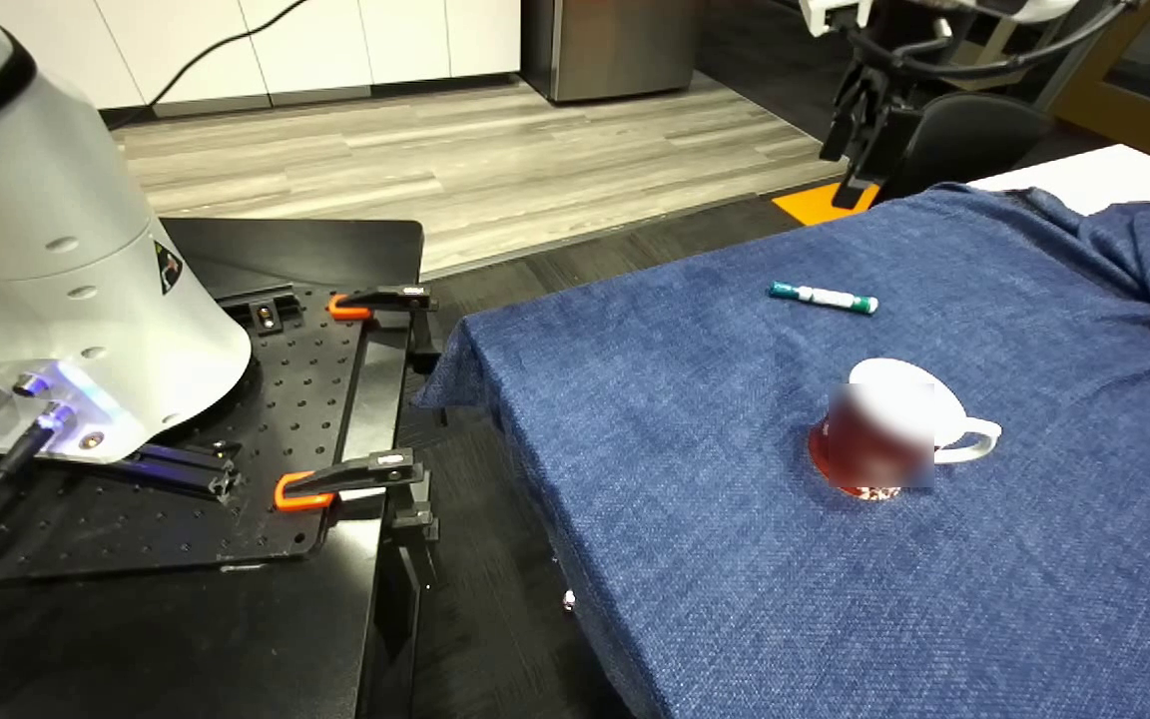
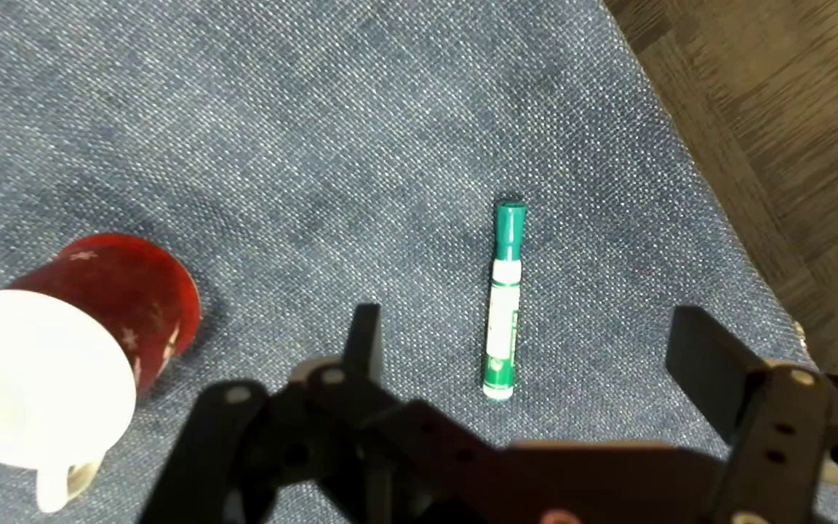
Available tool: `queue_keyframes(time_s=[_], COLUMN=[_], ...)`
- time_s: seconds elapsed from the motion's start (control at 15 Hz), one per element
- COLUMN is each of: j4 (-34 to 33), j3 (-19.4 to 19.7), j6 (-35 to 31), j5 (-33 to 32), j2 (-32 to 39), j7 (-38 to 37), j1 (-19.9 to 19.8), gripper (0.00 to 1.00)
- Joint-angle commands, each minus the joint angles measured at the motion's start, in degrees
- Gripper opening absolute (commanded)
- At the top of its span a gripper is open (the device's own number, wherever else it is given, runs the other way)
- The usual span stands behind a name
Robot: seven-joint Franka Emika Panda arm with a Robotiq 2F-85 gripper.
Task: Pick up the marker and put it in the mug
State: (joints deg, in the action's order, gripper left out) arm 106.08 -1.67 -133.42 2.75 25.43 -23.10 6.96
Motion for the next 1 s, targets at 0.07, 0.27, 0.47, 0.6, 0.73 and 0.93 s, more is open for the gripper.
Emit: queue_keyframes(time_s=[0.07, 0.27, 0.47, 0.6, 0.73, 0.93], j4=[-7.26, -8.82, -9.55, -10.13, -11.03, -13.43], j3=[1.65, 2.37, 2.62, 2.26, 2.19, 2.58], j6=[-0.47, -4.04, -7.35, -8.89, -9.52, -8.58], j5=[-2.48, -3.33, -2.25, -1.13, -0.21, 0.10], j2=[7.06, 10.35, 13.13, 14.87, 16.58, 19.20], j7=[-1.93, -2.07, -0.85, 0.11, 0.24, -0.01], j1=[2.86, 3.97, 3.88, 3.11, 2.56, 2.24], gripper=[1.00, 1.00, 1.00, 1.00, 1.00, 1.00])
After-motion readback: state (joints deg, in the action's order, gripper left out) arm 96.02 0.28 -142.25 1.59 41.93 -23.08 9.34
